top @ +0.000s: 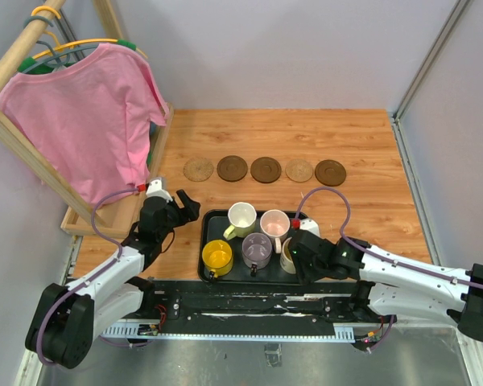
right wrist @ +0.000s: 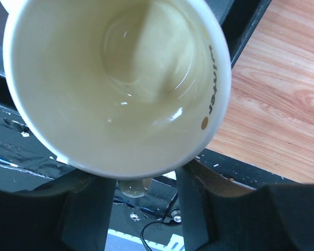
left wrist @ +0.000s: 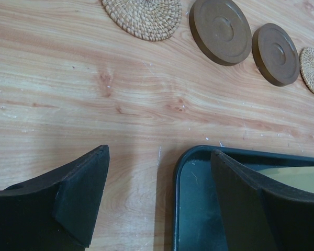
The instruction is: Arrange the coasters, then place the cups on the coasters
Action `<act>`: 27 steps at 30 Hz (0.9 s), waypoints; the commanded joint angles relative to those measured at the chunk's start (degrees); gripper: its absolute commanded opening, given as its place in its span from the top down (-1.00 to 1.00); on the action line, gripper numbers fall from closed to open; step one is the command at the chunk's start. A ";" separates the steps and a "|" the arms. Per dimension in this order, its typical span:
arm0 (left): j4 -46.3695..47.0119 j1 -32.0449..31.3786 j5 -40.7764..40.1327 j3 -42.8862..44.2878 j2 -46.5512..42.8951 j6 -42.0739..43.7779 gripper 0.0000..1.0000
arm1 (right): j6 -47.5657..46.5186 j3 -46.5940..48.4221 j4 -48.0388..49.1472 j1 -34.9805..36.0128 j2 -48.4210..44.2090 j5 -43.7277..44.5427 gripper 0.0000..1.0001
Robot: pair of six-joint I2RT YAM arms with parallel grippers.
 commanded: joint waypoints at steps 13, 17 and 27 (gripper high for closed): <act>0.97 -0.24 0.78 -1.05 -1.48 -0.50 -0.64 | 3.33 -1.70 0.53 1.70 -1.66 3.94 0.98; 1.09 -0.28 0.71 -1.05 -1.48 -0.50 -0.64 | 2.21 -0.25 0.10 2.22 -1.53 4.50 0.98; 1.41 -0.29 0.28 -0.89 -1.50 -0.46 -0.64 | 0.02 8.23 -5.56 6.32 0.68 11.00 0.98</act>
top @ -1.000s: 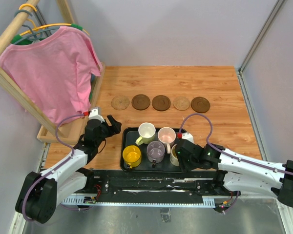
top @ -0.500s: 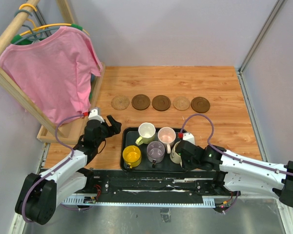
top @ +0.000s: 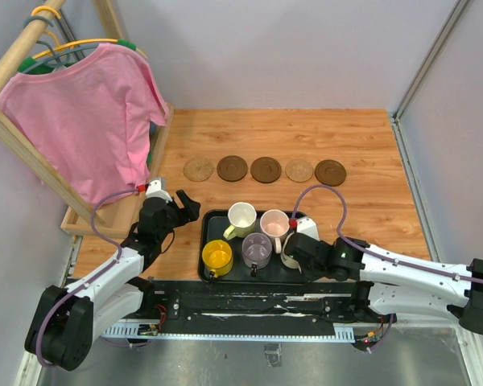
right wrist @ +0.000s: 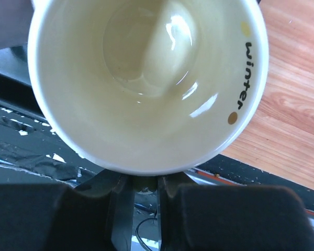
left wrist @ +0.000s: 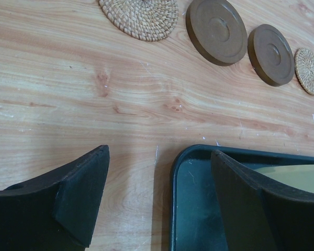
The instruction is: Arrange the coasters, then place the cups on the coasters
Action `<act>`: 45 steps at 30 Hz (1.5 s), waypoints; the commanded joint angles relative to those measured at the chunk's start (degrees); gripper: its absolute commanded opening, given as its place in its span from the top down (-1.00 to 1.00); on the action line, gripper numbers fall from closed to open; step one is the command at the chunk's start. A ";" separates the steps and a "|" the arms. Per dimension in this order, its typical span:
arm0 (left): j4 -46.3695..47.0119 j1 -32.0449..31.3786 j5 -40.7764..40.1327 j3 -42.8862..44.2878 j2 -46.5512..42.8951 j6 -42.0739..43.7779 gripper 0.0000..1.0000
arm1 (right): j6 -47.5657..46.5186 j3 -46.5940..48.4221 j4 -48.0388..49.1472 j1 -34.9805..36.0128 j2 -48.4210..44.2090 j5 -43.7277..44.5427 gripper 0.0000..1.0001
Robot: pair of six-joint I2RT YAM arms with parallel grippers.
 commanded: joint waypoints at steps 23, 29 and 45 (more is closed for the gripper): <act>3.81 -0.21 1.97 -0.88 -0.42 0.00 -0.64 | -6.34 18.13 -13.51 -9.33 -3.83 27.60 0.98; 4.70 -0.24 2.39 0.23 1.64 0.65 -0.64 | -25.84 16.80 3.28 -30.31 -1.47 14.94 0.98; 4.89 -0.21 -0.30 1.67 1.62 1.93 -0.63 | -36.95 19.85 29.08 -60.20 18.18 -11.15 0.98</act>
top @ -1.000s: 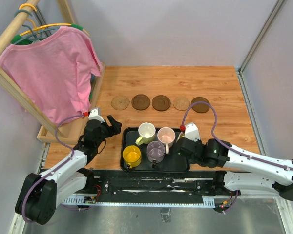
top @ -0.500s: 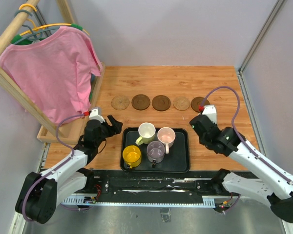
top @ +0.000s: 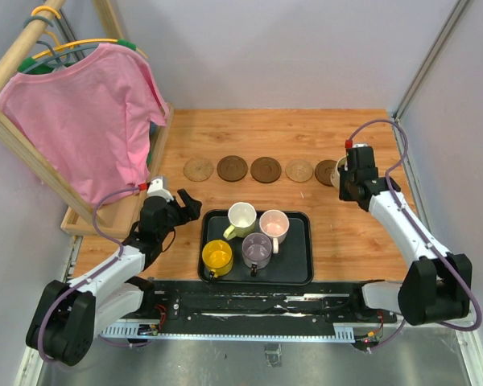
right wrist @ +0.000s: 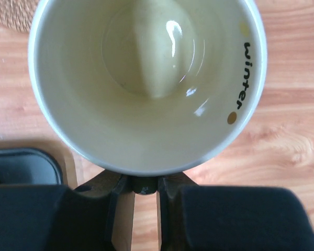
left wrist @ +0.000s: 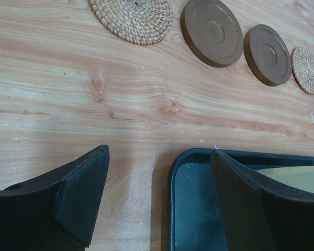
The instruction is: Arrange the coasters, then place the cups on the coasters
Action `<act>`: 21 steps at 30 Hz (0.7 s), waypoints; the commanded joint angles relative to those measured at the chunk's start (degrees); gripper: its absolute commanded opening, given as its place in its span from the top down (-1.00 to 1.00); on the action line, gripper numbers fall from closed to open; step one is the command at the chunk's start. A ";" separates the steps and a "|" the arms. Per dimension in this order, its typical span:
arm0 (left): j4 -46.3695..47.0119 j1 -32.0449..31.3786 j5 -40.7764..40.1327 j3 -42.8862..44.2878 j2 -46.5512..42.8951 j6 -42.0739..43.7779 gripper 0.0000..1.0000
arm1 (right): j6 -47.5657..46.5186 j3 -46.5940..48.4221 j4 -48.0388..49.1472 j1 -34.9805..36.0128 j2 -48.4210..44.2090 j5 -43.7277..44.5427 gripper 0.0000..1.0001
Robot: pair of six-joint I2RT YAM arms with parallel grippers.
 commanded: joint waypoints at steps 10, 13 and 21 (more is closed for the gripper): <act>1.47 -0.29 -1.63 1.84 -0.49 0.67 -0.63 | -5.28 14.54 9.08 -6.95 18.07 -11.90 0.98; 1.14 -0.20 -1.84 1.78 -0.87 0.50 -0.63 | -5.66 18.72 7.19 -6.94 21.41 -11.59 0.99; 0.73 -0.26 -1.96 1.66 -1.12 0.05 -0.63 | -6.24 22.21 5.00 -7.02 25.93 -10.85 0.98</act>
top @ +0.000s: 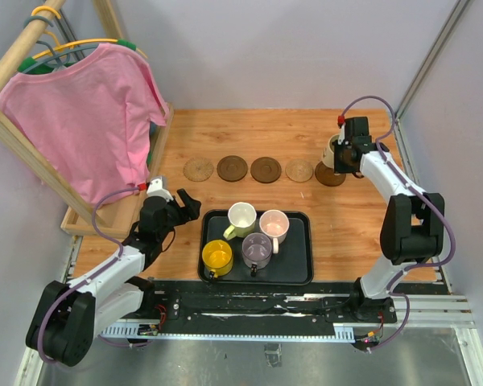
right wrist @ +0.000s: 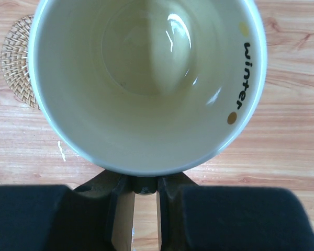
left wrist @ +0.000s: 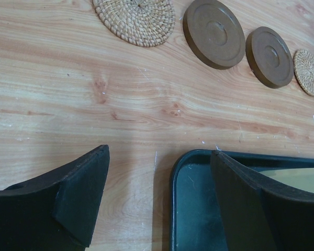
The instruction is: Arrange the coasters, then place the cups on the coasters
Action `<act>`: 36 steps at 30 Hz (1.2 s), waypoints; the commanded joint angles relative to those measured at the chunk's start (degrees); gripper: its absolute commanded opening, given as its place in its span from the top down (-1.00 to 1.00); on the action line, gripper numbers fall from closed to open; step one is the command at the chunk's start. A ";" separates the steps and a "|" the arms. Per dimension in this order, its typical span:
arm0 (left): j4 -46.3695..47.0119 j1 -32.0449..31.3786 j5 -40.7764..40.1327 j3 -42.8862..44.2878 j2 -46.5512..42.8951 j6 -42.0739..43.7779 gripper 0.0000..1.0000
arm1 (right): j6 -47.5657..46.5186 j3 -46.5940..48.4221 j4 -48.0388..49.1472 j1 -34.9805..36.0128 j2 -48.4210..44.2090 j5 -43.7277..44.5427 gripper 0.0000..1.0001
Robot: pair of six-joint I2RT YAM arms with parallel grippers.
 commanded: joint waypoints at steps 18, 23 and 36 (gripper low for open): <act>1.18 -0.20 -0.99 1.15 -0.20 -0.46 -0.62 | -1.55 4.49 -2.57 -0.62 3.73 1.13 0.98; 1.13 -0.28 -1.21 1.09 -0.25 -0.37 -0.62 | -1.57 4.73 -2.27 -0.66 5.14 1.33 0.98; 1.32 -0.28 -1.19 1.32 0.59 -0.28 -0.63 | -1.99 5.65 -2.36 -0.69 7.23 2.35 0.98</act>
